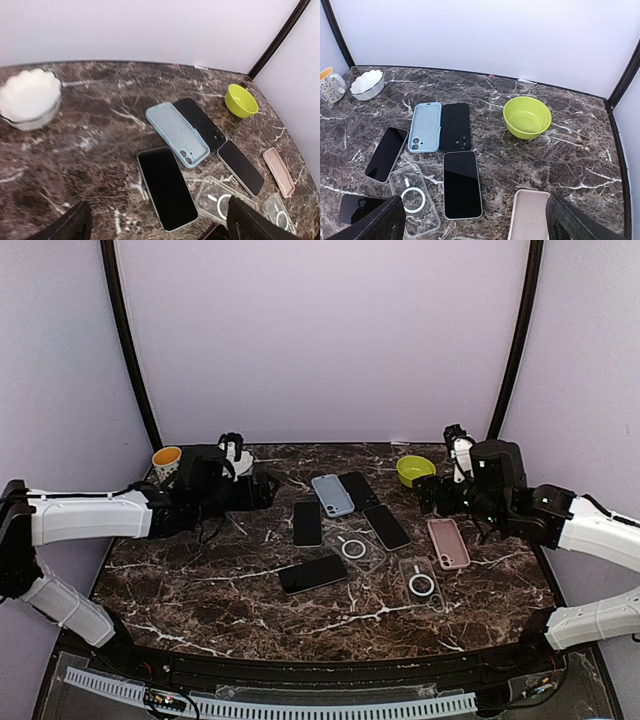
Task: Take the phone out of the phone case
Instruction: Reset both arms
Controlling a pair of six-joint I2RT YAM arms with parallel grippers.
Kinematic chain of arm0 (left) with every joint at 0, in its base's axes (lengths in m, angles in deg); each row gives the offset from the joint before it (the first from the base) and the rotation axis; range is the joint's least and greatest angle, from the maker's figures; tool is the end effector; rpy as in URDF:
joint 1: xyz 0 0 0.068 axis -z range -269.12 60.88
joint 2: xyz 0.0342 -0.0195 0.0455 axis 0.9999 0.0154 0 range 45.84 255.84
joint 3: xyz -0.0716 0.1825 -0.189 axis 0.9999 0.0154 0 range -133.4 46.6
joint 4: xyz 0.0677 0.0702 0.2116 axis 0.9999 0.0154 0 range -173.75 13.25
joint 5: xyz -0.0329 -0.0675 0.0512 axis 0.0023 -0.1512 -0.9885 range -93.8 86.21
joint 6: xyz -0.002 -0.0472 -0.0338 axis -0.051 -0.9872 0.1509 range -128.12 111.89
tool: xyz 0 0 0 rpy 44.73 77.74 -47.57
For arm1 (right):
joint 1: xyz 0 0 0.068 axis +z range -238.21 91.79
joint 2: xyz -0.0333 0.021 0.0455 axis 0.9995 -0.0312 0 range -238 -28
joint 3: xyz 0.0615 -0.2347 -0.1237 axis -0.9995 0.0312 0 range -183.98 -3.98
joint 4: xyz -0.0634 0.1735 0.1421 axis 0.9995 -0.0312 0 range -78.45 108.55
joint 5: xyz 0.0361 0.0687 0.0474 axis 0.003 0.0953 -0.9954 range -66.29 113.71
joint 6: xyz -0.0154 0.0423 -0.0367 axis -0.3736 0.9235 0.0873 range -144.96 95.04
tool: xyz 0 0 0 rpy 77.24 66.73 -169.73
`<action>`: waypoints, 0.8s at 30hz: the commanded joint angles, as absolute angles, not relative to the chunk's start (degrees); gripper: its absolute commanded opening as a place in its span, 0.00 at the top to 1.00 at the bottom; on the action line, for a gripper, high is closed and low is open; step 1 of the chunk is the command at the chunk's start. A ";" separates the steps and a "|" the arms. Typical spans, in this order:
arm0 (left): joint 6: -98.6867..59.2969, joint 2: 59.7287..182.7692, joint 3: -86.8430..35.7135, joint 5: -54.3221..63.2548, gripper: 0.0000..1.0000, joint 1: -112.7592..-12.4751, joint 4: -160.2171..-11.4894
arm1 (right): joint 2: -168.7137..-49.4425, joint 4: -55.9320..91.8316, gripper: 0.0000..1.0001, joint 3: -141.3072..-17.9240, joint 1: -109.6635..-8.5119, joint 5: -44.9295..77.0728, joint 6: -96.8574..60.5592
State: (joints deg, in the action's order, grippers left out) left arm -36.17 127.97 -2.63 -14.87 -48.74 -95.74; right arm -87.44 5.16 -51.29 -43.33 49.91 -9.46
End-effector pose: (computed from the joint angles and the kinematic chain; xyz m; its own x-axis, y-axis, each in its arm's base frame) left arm 0.2366 -0.1907 0.2675 -0.4746 -0.2023 -0.8566 0.3126 0.8710 -0.3789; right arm 0.1609 0.1342 0.3061 -0.3879 -0.0479 -0.9204 -0.2565 0.9648 0.0579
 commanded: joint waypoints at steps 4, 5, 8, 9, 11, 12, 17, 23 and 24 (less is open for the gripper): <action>-14.82 110.62 6.64 -35.53 0.03 -50.77 -95.02 | -86.91 12.16 0.01 -52.98 -45.75 54.20 -15.75; -12.78 108.25 7.59 -38.84 0.02 -51.60 -95.40 | -86.81 13.15 0.01 -53.06 -45.81 53.88 -16.57; -6.39 103.92 13.45 -43.27 0.01 -53.32 -100.68 | -87.57 15.27 0.01 -54.07 -45.94 54.49 -18.23; -3.71 102.11 14.82 -44.49 0.01 -54.55 -104.57 | -88.34 15.85 0.01 -54.53 -46.00 54.94 -18.95; -2.30 100.56 18.73 -45.37 0.01 -57.66 -109.16 | -90.59 16.14 0.01 -55.93 -46.38 56.95 -19.98; -2.26 100.36 20.89 -45.15 0.01 -58.84 -110.30 | -91.91 15.70 0.01 -56.62 -46.84 57.89 -20.19; -2.05 102.80 29.65 -42.11 0.02 -67.70 -123.46 | -91.61 19.15 0.01 -54.04 -54.20 52.98 -22.11; -2.41 108.22 37.33 -33.24 0.02 -76.22 -135.16 | -89.22 26.65 0.02 -43.70 -63.89 52.92 -20.62; -3.17 109.82 37.53 -31.26 0.02 -78.07 -135.95 | -88.80 27.97 0.01 -41.93 -65.16 52.56 -20.46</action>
